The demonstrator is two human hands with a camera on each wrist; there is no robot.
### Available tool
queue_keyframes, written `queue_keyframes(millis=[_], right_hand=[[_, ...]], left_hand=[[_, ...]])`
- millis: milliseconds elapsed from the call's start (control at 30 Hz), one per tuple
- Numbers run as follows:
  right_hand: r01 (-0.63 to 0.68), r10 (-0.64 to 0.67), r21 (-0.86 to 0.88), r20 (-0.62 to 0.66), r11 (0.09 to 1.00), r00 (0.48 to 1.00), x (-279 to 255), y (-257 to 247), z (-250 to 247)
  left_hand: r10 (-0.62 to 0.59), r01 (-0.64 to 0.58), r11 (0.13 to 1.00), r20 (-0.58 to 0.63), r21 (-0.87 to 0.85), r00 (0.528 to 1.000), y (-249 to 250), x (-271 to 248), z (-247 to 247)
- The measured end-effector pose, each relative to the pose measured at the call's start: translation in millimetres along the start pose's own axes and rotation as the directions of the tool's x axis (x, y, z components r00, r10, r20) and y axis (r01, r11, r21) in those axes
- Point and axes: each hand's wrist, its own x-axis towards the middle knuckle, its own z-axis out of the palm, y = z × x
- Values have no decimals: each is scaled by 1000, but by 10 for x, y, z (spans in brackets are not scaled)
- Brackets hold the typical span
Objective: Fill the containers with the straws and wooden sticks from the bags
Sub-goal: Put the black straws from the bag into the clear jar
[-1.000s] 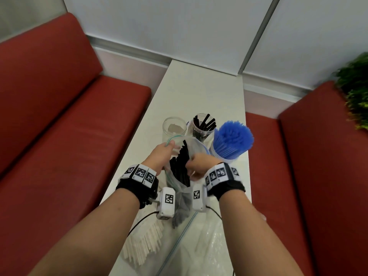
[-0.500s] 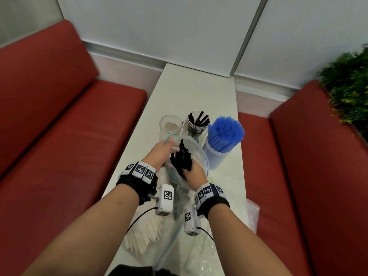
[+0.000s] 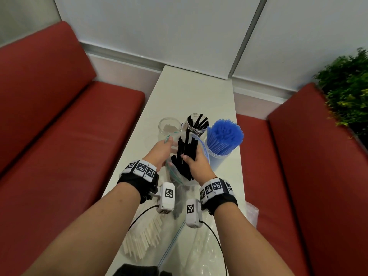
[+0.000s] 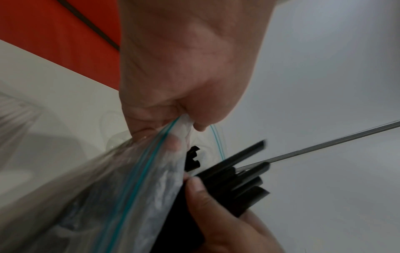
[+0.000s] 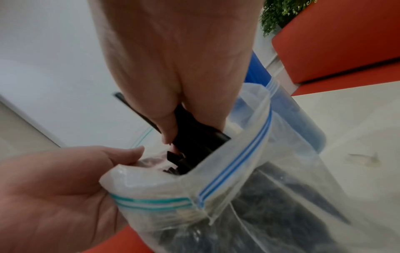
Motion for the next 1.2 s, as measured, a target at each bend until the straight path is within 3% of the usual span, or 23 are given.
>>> queue_keyframes(millis=[133,300,400,500,567,667,1033,1133,1200], right_hand=[[-38,39,-13,91,999,995,26,-125,-122],[89,-100,103,108,991,989,260,-777,-570],[254,-244,260,-70,932,967,514,-1183,-831],[452,-353,227,-370,863,859,832,-1453,-1043],[517,-372,218,-477,828,796,1029,-1468,-1092],[484,-354,162,-495,860,794,1274,-1317,-1008],[182,-133,97,-376,979,917,1605,-584,-574],[172,-92,170,-396,970,913,1592,-607,-542],[241,-145,168,-445,956,884,1586,-674,-534]], left_hand=[[-22,22,1000,9,14,1000,3,78,-29],[-41,41,999,21,20,999,27,193,-89],[-40,39,998,30,39,999,47,252,-80],[-43,41,998,30,50,999,62,309,-87],[-43,41,998,50,36,998,70,344,-89],[-45,44,999,66,22,997,68,415,-111],[-83,82,996,50,18,995,33,552,-121],[-81,79,996,47,39,996,30,536,-131],[-77,75,996,48,47,996,33,530,-126]])
